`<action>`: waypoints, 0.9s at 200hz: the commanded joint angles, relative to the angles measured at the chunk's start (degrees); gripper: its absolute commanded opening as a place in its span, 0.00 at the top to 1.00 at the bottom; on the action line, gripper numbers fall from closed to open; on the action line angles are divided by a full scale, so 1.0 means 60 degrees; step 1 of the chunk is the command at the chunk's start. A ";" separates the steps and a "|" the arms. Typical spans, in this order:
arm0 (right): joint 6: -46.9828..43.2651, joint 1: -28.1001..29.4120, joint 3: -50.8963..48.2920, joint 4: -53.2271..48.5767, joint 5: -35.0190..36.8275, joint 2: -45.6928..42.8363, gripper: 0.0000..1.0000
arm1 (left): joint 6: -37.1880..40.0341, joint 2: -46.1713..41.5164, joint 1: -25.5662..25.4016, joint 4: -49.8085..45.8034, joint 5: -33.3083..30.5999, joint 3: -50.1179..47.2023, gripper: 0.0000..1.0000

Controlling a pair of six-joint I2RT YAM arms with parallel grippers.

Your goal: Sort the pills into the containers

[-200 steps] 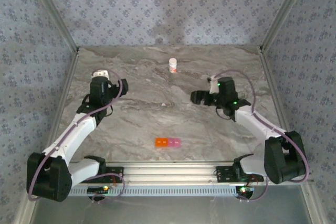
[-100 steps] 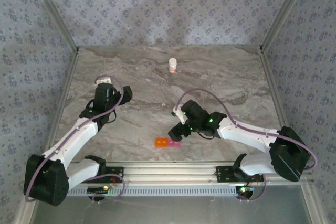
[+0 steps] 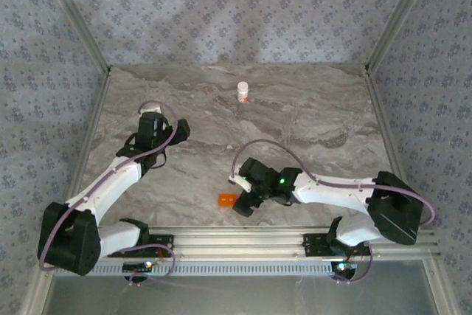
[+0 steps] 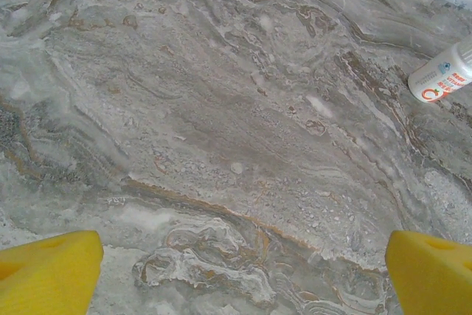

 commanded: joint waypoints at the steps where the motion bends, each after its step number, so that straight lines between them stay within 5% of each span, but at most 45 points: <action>1: -0.0309 0.0175 0.0390 -0.0140 0.0180 0.0354 0.01 | -0.0149 0.0109 -0.0053 -0.0040 0.0110 0.0316 0.02; 105: -0.0298 0.0382 0.0399 0.0149 0.0168 0.1163 0.00 | -0.0383 0.0393 -0.0052 0.0026 0.0207 0.0465 0.02; 180: -0.0214 -0.0300 0.0440 0.0848 0.0328 0.1401 0.00 | -0.0486 0.0365 -0.0051 0.0012 0.0274 0.0411 0.02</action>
